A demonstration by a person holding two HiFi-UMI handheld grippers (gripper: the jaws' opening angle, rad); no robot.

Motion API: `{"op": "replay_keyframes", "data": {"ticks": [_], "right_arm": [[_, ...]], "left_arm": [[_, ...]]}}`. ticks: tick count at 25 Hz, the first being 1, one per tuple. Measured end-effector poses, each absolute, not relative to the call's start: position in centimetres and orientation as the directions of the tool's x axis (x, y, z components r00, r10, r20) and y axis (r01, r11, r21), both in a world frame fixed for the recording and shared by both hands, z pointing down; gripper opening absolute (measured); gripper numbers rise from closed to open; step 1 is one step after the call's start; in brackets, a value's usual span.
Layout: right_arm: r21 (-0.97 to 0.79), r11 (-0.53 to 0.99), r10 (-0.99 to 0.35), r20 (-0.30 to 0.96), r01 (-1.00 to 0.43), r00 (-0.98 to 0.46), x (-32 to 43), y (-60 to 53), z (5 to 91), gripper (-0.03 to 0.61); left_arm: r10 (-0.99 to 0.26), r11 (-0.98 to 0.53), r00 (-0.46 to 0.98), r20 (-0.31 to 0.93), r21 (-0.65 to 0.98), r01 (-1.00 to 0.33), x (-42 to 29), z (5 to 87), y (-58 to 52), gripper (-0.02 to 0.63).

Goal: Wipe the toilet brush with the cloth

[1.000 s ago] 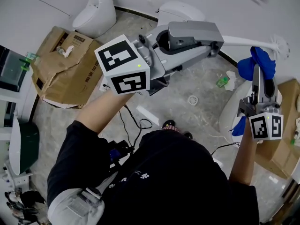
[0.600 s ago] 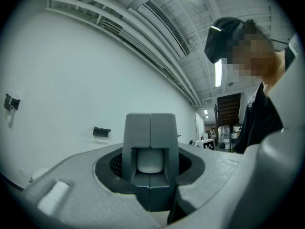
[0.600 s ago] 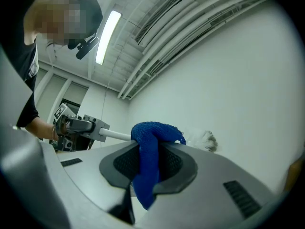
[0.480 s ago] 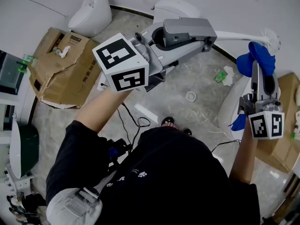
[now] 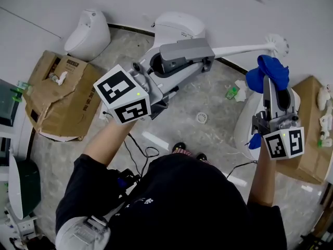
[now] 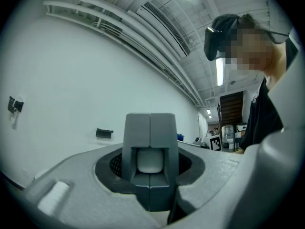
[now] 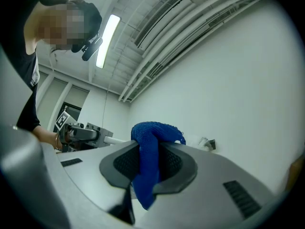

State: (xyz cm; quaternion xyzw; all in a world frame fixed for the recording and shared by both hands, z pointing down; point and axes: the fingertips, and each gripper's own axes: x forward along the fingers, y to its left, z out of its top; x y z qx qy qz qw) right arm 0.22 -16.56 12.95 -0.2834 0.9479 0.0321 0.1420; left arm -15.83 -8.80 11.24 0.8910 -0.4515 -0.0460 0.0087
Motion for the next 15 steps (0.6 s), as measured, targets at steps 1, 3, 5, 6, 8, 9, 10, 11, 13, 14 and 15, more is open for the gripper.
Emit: {"op": "replay_keyframes", "data": {"ticks": [1,3,5,6,8,9,10,11,13,14,15], "right_arm": [[-0.020,0.837,-0.529,-0.290,-0.547,-0.798,0.4,-16.4,12.8,0.078],[-0.019,0.833,-0.534,-0.293,-0.553,-0.793,0.9,-16.2,12.6,0.078],[-0.015,0.828,-0.540,-0.291,-0.561,-0.790,1.2,-16.1,12.5,0.078],[-0.013,0.826,-0.543,-0.290,-0.564,-0.788,1.2,-16.1,12.4,0.078],[-0.013,0.823,-0.547,-0.291,-0.569,-0.785,1.4,-16.0,12.2,0.078],[-0.013,0.821,-0.549,-0.291,-0.570,-0.784,1.5,-15.9,12.2,0.078],[-0.013,0.820,-0.550,-0.291,-0.572,-0.783,1.7,-15.8,12.2,0.078],[-0.012,0.820,-0.551,-0.290,-0.573,-0.782,1.8,-15.8,12.1,0.078],[-0.012,0.820,-0.550,-0.290,-0.572,-0.783,1.9,-15.8,12.0,0.078],[-0.011,0.820,-0.550,-0.290,-0.572,-0.783,1.9,-15.8,11.9,0.078],[-0.009,0.820,-0.550,-0.290,-0.572,-0.783,1.9,-15.8,11.8,0.078]], "left_arm": [[-0.806,-0.591,0.587,-0.076,0.059,-0.804,-15.8,11.2,-8.8,0.166],[-0.806,-0.591,0.587,-0.079,0.062,-0.804,-15.7,11.2,-8.7,0.166],[-0.806,-0.592,0.587,-0.079,0.064,-0.804,-15.8,11.2,-8.7,0.166],[-0.806,-0.592,0.587,-0.079,0.064,-0.804,-15.9,11.2,-8.7,0.166],[-0.804,-0.594,0.589,-0.080,0.063,-0.802,-15.9,11.0,-8.7,0.166],[-0.803,-0.596,0.591,-0.081,0.064,-0.801,-15.7,11.0,-8.7,0.166],[-0.801,-0.597,0.593,-0.081,0.064,-0.799,-15.6,11.1,-8.6,0.166],[-0.801,-0.599,0.594,-0.080,0.065,-0.798,-15.5,11.1,-8.6,0.166],[-0.800,-0.600,0.596,-0.077,0.068,-0.797,-15.4,11.2,-8.6,0.166],[-0.799,-0.601,0.596,-0.075,0.069,-0.797,-15.4,11.2,-8.7,0.166],[-0.799,-0.601,0.597,-0.073,0.070,-0.796,-15.4,11.2,-8.7,0.166]]}}
